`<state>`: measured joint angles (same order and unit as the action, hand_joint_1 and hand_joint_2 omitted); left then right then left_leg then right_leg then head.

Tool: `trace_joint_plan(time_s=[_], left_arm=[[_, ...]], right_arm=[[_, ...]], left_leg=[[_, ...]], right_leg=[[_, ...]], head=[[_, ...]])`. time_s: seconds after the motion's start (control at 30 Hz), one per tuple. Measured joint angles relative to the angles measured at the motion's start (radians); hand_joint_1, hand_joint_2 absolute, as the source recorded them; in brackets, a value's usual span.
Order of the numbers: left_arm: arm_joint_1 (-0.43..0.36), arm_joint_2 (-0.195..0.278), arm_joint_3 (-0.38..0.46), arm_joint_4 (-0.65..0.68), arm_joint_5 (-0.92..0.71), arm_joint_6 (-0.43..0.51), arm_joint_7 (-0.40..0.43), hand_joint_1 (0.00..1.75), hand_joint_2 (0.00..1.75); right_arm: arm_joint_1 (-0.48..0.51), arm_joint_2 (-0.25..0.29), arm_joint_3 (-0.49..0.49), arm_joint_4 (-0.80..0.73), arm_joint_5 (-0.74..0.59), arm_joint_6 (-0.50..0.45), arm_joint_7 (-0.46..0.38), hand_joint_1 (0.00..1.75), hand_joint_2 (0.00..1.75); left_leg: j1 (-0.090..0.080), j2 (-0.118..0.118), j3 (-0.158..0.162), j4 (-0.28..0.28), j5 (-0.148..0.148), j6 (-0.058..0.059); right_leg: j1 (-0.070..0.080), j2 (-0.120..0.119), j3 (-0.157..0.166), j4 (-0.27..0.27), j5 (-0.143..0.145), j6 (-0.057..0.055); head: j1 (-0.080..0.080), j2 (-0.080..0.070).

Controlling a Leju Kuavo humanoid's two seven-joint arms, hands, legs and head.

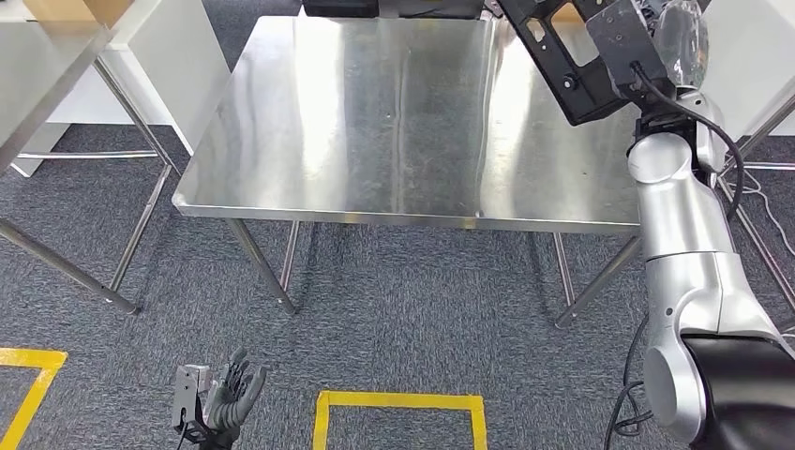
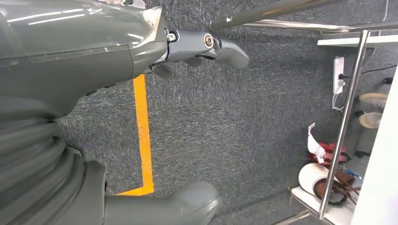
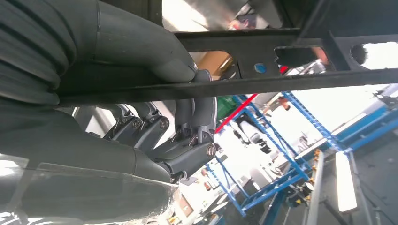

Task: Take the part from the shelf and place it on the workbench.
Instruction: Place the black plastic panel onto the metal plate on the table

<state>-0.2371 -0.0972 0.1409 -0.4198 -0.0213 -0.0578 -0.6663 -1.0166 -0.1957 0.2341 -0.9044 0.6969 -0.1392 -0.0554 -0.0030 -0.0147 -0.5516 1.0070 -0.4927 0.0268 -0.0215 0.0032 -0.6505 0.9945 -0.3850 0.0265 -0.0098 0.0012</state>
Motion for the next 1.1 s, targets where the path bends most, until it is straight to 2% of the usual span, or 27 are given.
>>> trace_joint_plan(time_s=[0.07, 0.13, 0.17, 0.2, 0.23, 0.27, 0.3, 0.33, 0.37, 0.4, 0.47, 0.53, 0.57, 0.6, 0.67, 0.7, 0.73, 0.77, 0.83, 0.87, 0.9, 0.97, 1.0, 1.07, 1.1], left_arm=[[-0.001, 0.001, 0.000, -0.001, 0.001, 0.000, -0.001, 0.00, 1.75], [0.000, 0.000, 0.000, -0.001, 0.001, 0.000, -0.001, 0.00, 1.75], [0.002, 0.000, 0.000, -0.001, 0.001, 0.000, -0.001, 0.00, 1.75], [0.005, 0.000, 0.000, -0.001, 0.001, 0.000, -0.001, 0.00, 1.75], [0.006, 0.000, 0.000, -0.001, 0.001, 0.000, -0.001, 0.00, 1.75], [0.007, 0.001, 0.000, -0.001, 0.001, 0.000, -0.001, 0.00, 1.75], [0.007, 0.001, 0.000, -0.001, 0.001, 0.000, 0.000, 0.00, 1.75], [0.006, 0.003, 0.000, -0.001, 0.001, 0.000, 0.001, 0.00, 1.75], [0.005, 0.004, 0.000, -0.001, 0.001, -0.001, 0.002, 0.00, 1.75], [0.004, 0.006, 0.000, -0.001, 0.000, -0.001, 0.004, 0.00, 1.75], [0.000, 0.008, 0.000, -0.001, 0.001, -0.002, 0.008, 0.00, 1.75], [-0.006, 0.010, 0.000, -0.001, 0.001, -0.003, 0.010, 0.00, 1.75], [-0.008, 0.012, 0.001, -0.001, 0.001, -0.003, 0.010, 0.00, 1.75], [-0.010, 0.013, 0.001, 0.000, 0.001, -0.004, 0.010, 0.00, 1.75], [-0.009, 0.015, 0.002, 0.001, 0.002, -0.006, 0.007, 0.00, 1.75], [-0.006, 0.015, 0.002, 0.002, 0.002, -0.007, 0.004, 0.00, 1.75], [-0.004, 0.015, 0.002, 0.003, 0.002, -0.008, 0.001, 0.00, 1.75], [-0.002, 0.015, 0.002, 0.004, 0.002, -0.010, -0.002, 0.00, 1.75], [-0.001, 0.018, 0.003, 0.004, 0.002, -0.013, -0.007, 0.00, 1.75], [-0.002, 0.020, 0.004, 0.004, 0.002, -0.015, -0.008, 0.00, 1.75], [-0.001, 0.023, 0.004, 0.005, 0.002, -0.016, -0.009, 0.00, 1.75], [0.000, 0.027, 0.004, 0.005, 0.002, -0.019, -0.010, 0.00, 1.75], [0.000, 0.029, 0.004, 0.005, 0.002, -0.020, -0.011, 0.00, 1.75], [-0.002, 0.032, 0.004, 0.005, 0.001, -0.022, -0.014, 0.00, 1.75], [-0.003, 0.034, 0.004, 0.005, 0.001, -0.022, -0.014, 0.00, 1.75]], right_arm=[[-0.002, -0.005, 0.001, 0.009, 0.010, 0.000, 0.001, 1.75, 1.75], [0.000, -0.009, 0.002, 0.021, 0.016, 0.000, 0.001, 1.75, 1.75], [0.003, -0.010, 0.002, 0.027, 0.017, 0.000, 0.001, 1.75, 1.75], [0.007, -0.011, 0.003, 0.032, 0.019, 0.000, 0.001, 1.75, 1.75], [0.011, -0.012, 0.003, 0.037, 0.019, 0.000, 0.001, 1.75, 1.75], [0.012, -0.012, 0.004, 0.042, 0.021, 0.000, 0.001, 1.75, 1.75], [0.013, -0.013, 0.005, 0.046, 0.024, 0.000, 0.001, 1.75, 1.75], [0.012, -0.014, 0.006, 0.051, 0.028, 0.000, 0.001, 1.75, 1.75], [0.010, -0.016, 0.007, 0.057, 0.033, 0.000, 0.002, 1.75, 1.75], [0.008, -0.018, 0.008, 0.063, 0.040, 0.000, 0.004, 1.75, 1.75], [0.005, -0.025, 0.012, 0.077, 0.057, 0.000, 0.008, 1.75, 1.75], [0.000, -0.033, 0.017, 0.094, 0.075, 0.004, 0.009, 1.75, 1.75], [-0.008, -0.038, 0.020, 0.105, 0.085, 0.010, 0.009, 1.75, 1.75], [-0.015, -0.043, 0.023, 0.120, 0.096, 0.019, 0.010, 1.75, 1.75], [-0.023, -0.053, 0.033, 0.156, 0.123, 0.035, 0.012, 1.75, 1.75], [-0.023, -0.057, 0.040, 0.178, 0.140, 0.037, 0.015, 1.75, 1.75], [-0.022, -0.060, 0.048, 0.200, 0.158, 0.037, 0.019, 1.75, 1.75], [-0.021, -0.063, 0.056, 0.221, 0.177, 0.035, 0.023, 1.75, 1.75], [-0.024, -0.068, 0.072, 0.262, 0.211, 0.030, 0.032, 1.75, 1.75], [-0.026, -0.070, 0.081, 0.283, 0.226, 0.026, 0.037, 1.75, 1.75], [-0.026, -0.072, 0.089, 0.302, 0.241, 0.023, 0.043, 1.75, 1.75], [-0.024, -0.071, 0.106, 0.335, 0.274, 0.015, 0.059, 1.75, 1.75], [-0.022, -0.068, 0.115, 0.348, 0.291, 0.012, 0.066, 1.75, 1.75], [-0.020, -0.062, 0.134, 0.374, 0.321, 0.005, 0.078, 1.75, 1.75], [-0.020, -0.058, 0.142, 0.385, 0.332, 0.002, 0.082, 1.75, 1.75]], left_leg=[[0.005, 0.005, -0.036, 0.067, -0.020, -0.013], [0.009, 0.010, -0.121, 0.198, -0.059, -0.024], [0.011, 0.011, -0.163, 0.252, -0.075, -0.027], [0.011, 0.012, -0.195, 0.279, -0.076, -0.027], [0.011, 0.012, -0.207, 0.267, -0.053, -0.023], [0.010, 0.012, -0.202, 0.220, -0.009, -0.016], [0.007, 0.012, -0.183, 0.148, 0.050, -0.005], [0.003, 0.012, -0.162, 0.084, 0.095, 0.008], [-0.003, 0.013, -0.143, 0.032, 0.120, 0.020], [-0.008, 0.014, -0.127, 0.002, 0.127, 0.030], [-0.015, 0.015, -0.102, -0.024, 0.112, 0.042], [-0.013, 0.013, -0.076, -0.043, 0.111, 0.052], [-0.010, 0.011, -0.065, -0.049, 0.111, 0.055], [-0.009, 0.009, -0.058, -0.052, 0.109, 0.056], [-0.007, 0.006, -0.047, -0.053, 0.098, 0.056], [-0.006, 0.005, -0.040, -0.052, 0.091, 0.054], [-0.005, 0.003, -0.031, -0.051, 0.083, 0.051], [-0.002, 0.002, -0.022, -0.048, 0.074, 0.046], [0.002, -0.002, -0.007, -0.036, 0.052, 0.033], [0.004, -0.003, -0.003, -0.029, 0.041, 0.025], [0.003, -0.003, -0.001, -0.025, 0.032, 0.018], [0.001, -0.003, 0.003, -0.017, 0.021, 0.008], [0.002, 0.000, 0.003, -0.009, 0.015, 0.004], [0.005, 0.006, -0.020, 0.047, -0.007, -0.006], [0.006, 0.009, -0.052, 0.103, -0.027, -0.012]], right_leg=[[-0.005, 0.001, 0.017, 0.000, -0.010, -0.015], [-0.003, 0.002, 0.031, -0.001, -0.023, -0.025], [-0.001, 0.003, 0.037, 0.000, -0.030, -0.027], [0.000, 0.005, 0.044, 0.000, -0.038, -0.026], [0.002, 0.007, 0.054, 0.000, -0.046, -0.026], [0.004, 0.009, 0.066, -0.001, -0.054, -0.025], [0.006, 0.010, 0.078, -0.001, -0.064, -0.024], [0.007, 0.011, 0.089, -0.003, -0.072, -0.022], [0.008, 0.011, 0.098, -0.006, -0.078, -0.019], [0.008, 0.011, 0.105, -0.010, -0.082, -0.014], [0.012, 0.010, 0.117, -0.014, -0.085, -0.001], [0.016, 0.008, 0.115, 0.001, -0.096, 0.010], [0.014, 0.007, 0.098, 0.031, -0.108, 0.012], [0.010, 0.006, 0.067, 0.082, -0.124, 0.014], [0.006, 0.006, -0.015, 0.206, -0.155, 0.014], [0.004, 0.006, -0.049, 0.242, -0.159, 0.017], [0.001, 0.006, -0.066, 0.244, -0.146, 0.024], [-0.003, 0.005, -0.066, 0.205, -0.113, 0.035], [-0.011, 0.000, -0.032, 0.072, -0.028, 0.061], [-0.010, -0.005, -0.016, 0.022, -0.009, 0.059], [-0.007, -0.008, -0.005, -0.002, 0.002, 0.050], [-0.004, -0.009, 0.008, -0.005, -0.005, 0.020], [-0.007, -0.006, 0.016, -0.004, -0.001, 0.012], [-0.010, -0.002, 0.026, -0.004, -0.007, 0.000], [-0.009, 0.000, 0.029, -0.004, -0.010, -0.006]], head=[[-0.004, 0.000], [-0.008, 0.000], [-0.008, 0.000], [-0.009, 0.000], [-0.009, 0.000], [-0.010, 0.000], [-0.010, 0.000], [-0.008, 0.000], [-0.006, 0.000], [-0.006, 0.000], [-0.008, 0.000], [-0.008, 0.000], [-0.006, 0.000], [-0.005, 0.000], [-0.002, 0.000], [-0.001, 0.000], [0.001, 0.000], [0.002, 0.000], [0.002, 0.000], [0.004, 0.000], [0.006, 0.000], [0.003, 0.000], [0.000, 0.000], [-0.004, 0.000], [-0.005, 0.000]])
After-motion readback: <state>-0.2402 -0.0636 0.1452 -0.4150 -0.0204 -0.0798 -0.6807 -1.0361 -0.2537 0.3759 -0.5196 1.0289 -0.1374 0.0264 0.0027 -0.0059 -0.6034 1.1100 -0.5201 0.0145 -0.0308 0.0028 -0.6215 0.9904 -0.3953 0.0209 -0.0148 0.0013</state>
